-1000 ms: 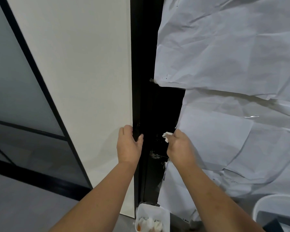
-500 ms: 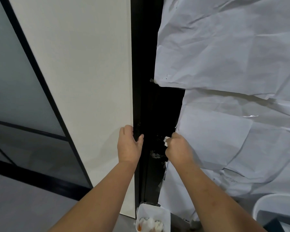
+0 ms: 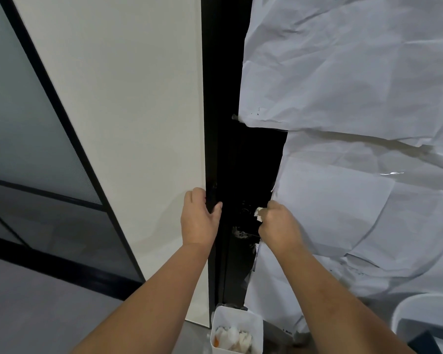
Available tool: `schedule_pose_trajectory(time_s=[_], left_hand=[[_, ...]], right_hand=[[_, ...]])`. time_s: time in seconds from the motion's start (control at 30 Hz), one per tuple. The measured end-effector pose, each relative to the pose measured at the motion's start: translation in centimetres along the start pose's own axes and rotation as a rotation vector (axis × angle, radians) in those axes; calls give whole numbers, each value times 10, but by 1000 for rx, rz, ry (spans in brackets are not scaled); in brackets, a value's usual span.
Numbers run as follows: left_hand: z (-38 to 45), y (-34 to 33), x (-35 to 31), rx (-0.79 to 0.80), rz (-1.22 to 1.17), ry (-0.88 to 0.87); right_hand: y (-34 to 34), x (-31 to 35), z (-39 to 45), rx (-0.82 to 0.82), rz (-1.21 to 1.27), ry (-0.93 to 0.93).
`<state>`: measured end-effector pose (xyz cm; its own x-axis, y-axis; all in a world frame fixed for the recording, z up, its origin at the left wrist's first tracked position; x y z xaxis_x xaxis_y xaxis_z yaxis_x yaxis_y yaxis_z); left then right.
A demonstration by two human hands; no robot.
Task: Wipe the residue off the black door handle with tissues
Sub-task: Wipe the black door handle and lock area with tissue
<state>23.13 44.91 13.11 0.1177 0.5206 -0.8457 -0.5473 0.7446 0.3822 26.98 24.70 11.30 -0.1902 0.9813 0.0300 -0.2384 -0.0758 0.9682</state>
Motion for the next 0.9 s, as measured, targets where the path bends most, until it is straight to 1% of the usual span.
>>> schedule_pose_trajectory(time_s=[0.07, 0.1, 0.13, 0.2, 0.27, 0.33, 0.4, 0.43, 0.5, 0.57, 0.63, 0.73, 0.8, 0.87, 0.9], left_hand=[[1, 0, 1, 6, -7, 10], [1, 0, 2, 10, -17, 21], [2, 1, 2, 13, -26, 30], [3, 3, 3, 16, -33, 39], [3, 3, 4, 25, -32, 43], [3, 4, 3, 38, -35, 47], [4, 4, 4, 54, -46, 45], [4, 4, 5, 66, -60, 42], [4, 3, 8, 97, -112, 42], [4, 2, 13, 132, -180, 47], [4, 2, 15, 158, -228, 52], [5, 3, 15, 182, -259, 55], [4, 2, 14, 194, -260, 50], [5, 3, 16, 198, -249, 43], [6, 3, 16, 196, -241, 34]], right_hand=[[-4, 0, 4, 100, 33, -20], [-4, 1, 4, 108, 68, -22], [0, 2, 3, 76, 115, -23], [16, 4, -2, -57, 229, -23], [25, 8, 1, -150, 232, 5], [19, 17, 6, -126, 120, 32], [11, 22, 8, -69, 70, 29], [10, 25, 9, -50, 88, 29], [19, 28, 10, -47, 236, 34], [39, 33, 8, -135, 414, 56], [62, 37, 5, -284, 540, 66], [91, 45, 1, -512, 624, 98], [107, 45, 2, -633, 639, 82], [111, 44, 9, -687, 657, 39], [107, 45, 13, -666, 678, 16]])
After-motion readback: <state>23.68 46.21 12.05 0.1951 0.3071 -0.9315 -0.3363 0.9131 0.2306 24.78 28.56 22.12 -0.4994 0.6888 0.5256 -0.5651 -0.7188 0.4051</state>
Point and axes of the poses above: each hand's wrist, its own z-axis towards the middle knuckle, its own y-axis out of the back of the hand, x = y × z, the point moved 10 cm from there along z, towards the middle knuckle, and after that the axes turned 11 degrees about -z, right-handed, at the moved point
